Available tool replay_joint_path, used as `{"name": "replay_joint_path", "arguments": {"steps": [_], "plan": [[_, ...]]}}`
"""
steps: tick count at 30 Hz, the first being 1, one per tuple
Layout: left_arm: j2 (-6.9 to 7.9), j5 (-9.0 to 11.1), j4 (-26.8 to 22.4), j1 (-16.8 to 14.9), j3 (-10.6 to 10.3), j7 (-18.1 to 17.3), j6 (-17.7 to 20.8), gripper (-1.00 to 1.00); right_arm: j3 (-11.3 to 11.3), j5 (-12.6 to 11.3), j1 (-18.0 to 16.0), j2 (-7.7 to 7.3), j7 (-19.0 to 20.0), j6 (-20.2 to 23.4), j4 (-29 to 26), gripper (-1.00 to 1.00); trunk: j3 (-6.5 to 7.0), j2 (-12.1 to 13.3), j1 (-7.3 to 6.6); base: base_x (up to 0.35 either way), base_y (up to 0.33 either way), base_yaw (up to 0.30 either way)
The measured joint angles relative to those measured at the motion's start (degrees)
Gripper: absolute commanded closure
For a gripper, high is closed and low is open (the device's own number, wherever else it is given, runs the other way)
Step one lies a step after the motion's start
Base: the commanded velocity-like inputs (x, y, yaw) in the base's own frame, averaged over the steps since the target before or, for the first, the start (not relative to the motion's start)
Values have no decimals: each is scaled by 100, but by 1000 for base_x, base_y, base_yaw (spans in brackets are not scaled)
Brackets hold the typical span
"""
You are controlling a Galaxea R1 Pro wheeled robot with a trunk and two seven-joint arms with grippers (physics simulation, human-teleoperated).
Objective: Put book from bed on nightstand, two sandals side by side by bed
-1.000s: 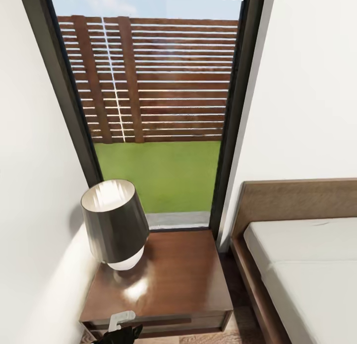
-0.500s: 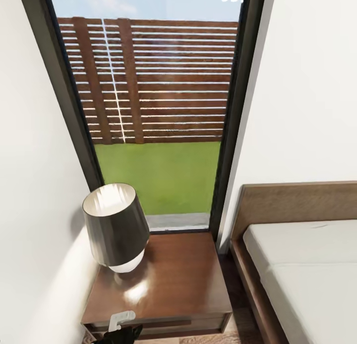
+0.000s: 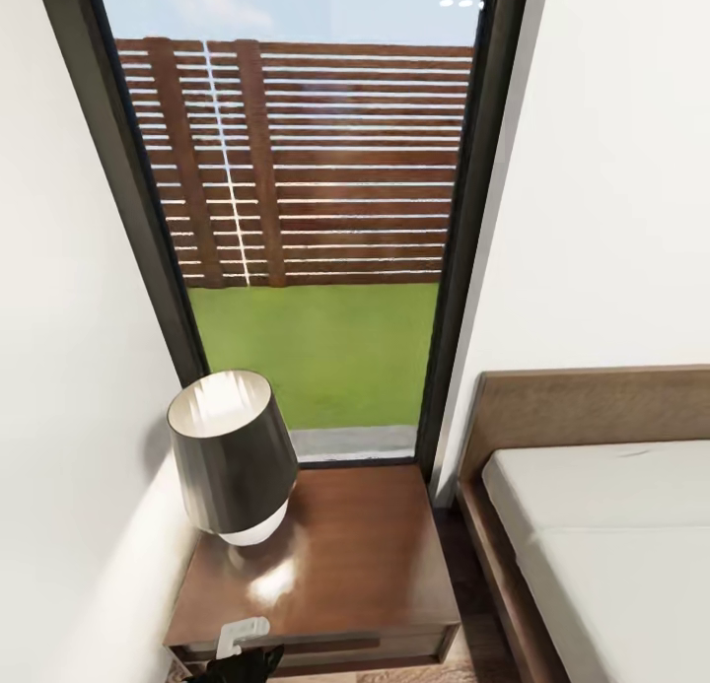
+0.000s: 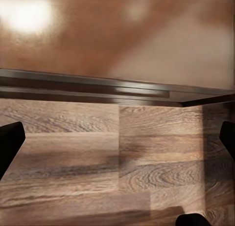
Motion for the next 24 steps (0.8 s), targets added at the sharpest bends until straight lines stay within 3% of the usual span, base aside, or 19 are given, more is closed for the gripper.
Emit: {"name": "replay_joint_path", "arguments": {"steps": [24], "plan": [[0,0,0,0,0,0,0,-100,0,0,0,0,0,0,0,-100,431,963,-527,0,0,0]]}}
